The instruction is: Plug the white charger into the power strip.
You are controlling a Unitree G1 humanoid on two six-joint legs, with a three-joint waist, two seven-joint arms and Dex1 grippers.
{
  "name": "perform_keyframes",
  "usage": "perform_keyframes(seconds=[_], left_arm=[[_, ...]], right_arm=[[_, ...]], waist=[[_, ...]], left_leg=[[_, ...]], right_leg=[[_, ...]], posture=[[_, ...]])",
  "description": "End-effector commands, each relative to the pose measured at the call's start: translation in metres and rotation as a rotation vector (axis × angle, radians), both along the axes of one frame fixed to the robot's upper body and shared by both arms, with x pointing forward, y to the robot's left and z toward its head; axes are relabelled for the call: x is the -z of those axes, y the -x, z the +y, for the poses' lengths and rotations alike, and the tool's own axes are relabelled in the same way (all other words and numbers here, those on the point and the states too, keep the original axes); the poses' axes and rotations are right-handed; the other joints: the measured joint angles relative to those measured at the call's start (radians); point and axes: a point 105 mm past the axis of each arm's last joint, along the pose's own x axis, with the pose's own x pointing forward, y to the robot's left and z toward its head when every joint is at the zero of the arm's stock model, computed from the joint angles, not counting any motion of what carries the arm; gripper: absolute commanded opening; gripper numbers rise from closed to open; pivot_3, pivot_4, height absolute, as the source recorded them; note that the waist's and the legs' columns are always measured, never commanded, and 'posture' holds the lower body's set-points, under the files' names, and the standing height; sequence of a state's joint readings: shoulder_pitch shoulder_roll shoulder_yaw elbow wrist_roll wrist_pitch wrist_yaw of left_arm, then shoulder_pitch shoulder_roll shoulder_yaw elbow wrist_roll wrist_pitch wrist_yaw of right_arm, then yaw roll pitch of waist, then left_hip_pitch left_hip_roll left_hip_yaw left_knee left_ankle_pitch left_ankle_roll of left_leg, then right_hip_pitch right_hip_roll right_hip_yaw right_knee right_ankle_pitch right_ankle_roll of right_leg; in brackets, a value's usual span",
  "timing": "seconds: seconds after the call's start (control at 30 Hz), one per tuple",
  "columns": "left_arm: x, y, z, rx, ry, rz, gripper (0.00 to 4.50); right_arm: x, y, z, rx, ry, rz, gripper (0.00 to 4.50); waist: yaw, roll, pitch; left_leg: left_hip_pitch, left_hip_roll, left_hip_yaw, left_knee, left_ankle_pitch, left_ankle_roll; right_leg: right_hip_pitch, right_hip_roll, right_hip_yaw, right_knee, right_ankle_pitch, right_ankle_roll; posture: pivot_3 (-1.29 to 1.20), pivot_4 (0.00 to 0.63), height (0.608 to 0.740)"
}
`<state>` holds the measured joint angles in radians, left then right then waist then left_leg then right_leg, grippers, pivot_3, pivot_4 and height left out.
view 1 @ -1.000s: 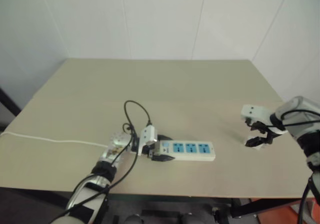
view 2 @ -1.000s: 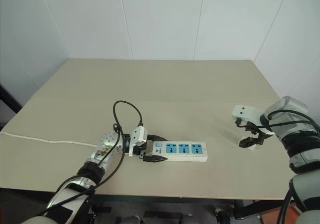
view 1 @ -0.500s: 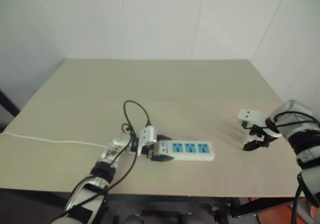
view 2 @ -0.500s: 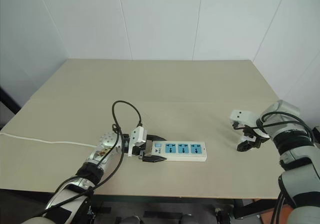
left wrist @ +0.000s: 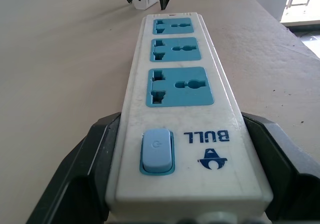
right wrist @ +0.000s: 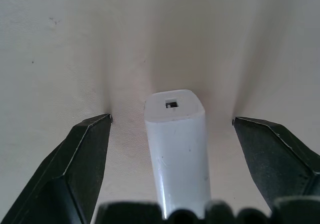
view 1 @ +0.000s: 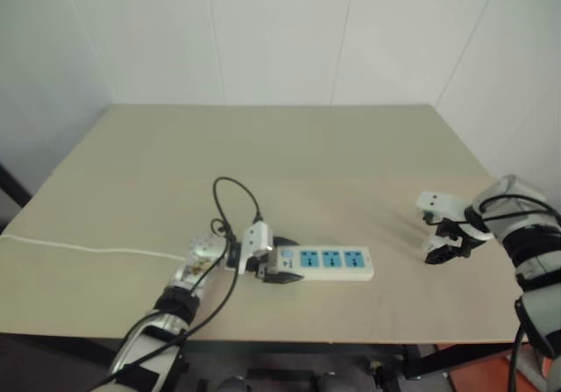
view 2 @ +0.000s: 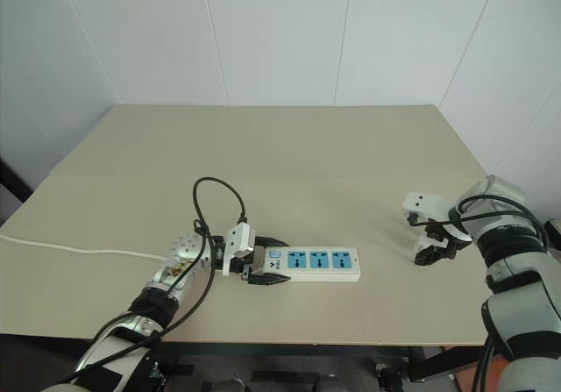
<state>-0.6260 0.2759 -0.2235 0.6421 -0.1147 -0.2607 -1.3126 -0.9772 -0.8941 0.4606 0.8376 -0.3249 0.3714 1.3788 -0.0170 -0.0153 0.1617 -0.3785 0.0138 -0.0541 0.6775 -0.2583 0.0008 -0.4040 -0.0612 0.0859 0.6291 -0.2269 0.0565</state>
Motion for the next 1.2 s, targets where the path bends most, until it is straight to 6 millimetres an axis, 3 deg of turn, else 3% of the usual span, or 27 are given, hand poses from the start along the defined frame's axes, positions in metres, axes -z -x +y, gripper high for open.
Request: perform_keyframes(seconds=[0.03, 0.5, 0.6, 0.77, 0.87, 1.07, 1.2], left_arm=[[0.021, 0.011, -0.003, 0.043, -0.09, 0.044, 3.3], [0.022, 0.013, -0.001, 0.047, -0.1, 0.05, 3.3], [0.023, 0.013, -0.001, 0.046, -0.101, 0.052, 3.3], [0.023, 0.015, 0.001, 0.044, -0.103, 0.055, 3.3], [0.024, 0.015, 0.001, 0.044, -0.103, 0.057, 3.3], [0.023, 0.014, 0.002, 0.043, -0.102, 0.053, 3.3], [0.022, 0.014, 0.002, 0.058, -0.11, 0.055, 3.3]], right_arm=[[-0.009, -0.006, 0.006, -0.027, -0.021, -0.037, 4.5], [-0.008, -0.007, 0.009, -0.041, -0.027, -0.022, 4.5], [-0.004, -0.004, 0.009, -0.048, -0.02, 0.002, 3.85], [-0.003, -0.003, 0.009, -0.051, -0.018, 0.01, 1.98], [-0.002, -0.002, 0.007, -0.05, -0.013, 0.016, 1.17], [-0.001, 0.002, 0.005, -0.06, -0.015, 0.004, 1.17], [-0.038, -0.013, 0.027, -0.102, -0.143, -0.196, 1.17]], waist=[[-0.001, 0.0, 0.0], [-0.003, 0.0, 0.0], [-0.003, 0.0, 0.0], [-0.003, 0.0, 0.0], [-0.003, 0.0, 0.0], [-0.001, 0.0, 0.0], [-0.004, 0.0, 0.0]], left_leg=[[0.0, 0.0, 0.0, 0.0, 0.0, 0.0], [0.0, 0.0, 0.0, -0.001, 0.0, 0.0], [0.0, 0.0, 0.0, -0.001, 0.0, 0.0], [0.0, 0.0, 0.0, -0.001, 0.0, 0.0], [0.0, 0.0, 0.0, -0.001, 0.0, 0.0], [0.001, 0.0, 0.0, -0.001, 0.0, 0.0], [0.0, 0.0, 0.0, -0.001, 0.0, 0.0]], right_leg=[[0.0, 0.0, 0.0, 0.0, 0.0, 0.0], [0.0, 0.0, 0.0, 0.0, 0.0, 0.0], [0.0, 0.0, 0.0, 0.0, 0.0, 0.0], [0.0, 0.0, 0.0, 0.0, 0.0, 0.0], [0.0, 0.0, 0.0, 0.0, 0.0, 0.0], [0.0, 0.0, 0.0, 0.0, 0.0, 0.0], [0.0, 0.0, 0.0, 0.0, 0.0, 0.0]], posture=[[0.0, 0.15, 0.74], [0.0, 0.15, 0.74], [0.0, 0.15, 0.74], [0.0, 0.15, 0.74], [0.0, 0.15, 0.74], [0.0, 0.15, 0.74], [0.0, 0.15, 0.74]])
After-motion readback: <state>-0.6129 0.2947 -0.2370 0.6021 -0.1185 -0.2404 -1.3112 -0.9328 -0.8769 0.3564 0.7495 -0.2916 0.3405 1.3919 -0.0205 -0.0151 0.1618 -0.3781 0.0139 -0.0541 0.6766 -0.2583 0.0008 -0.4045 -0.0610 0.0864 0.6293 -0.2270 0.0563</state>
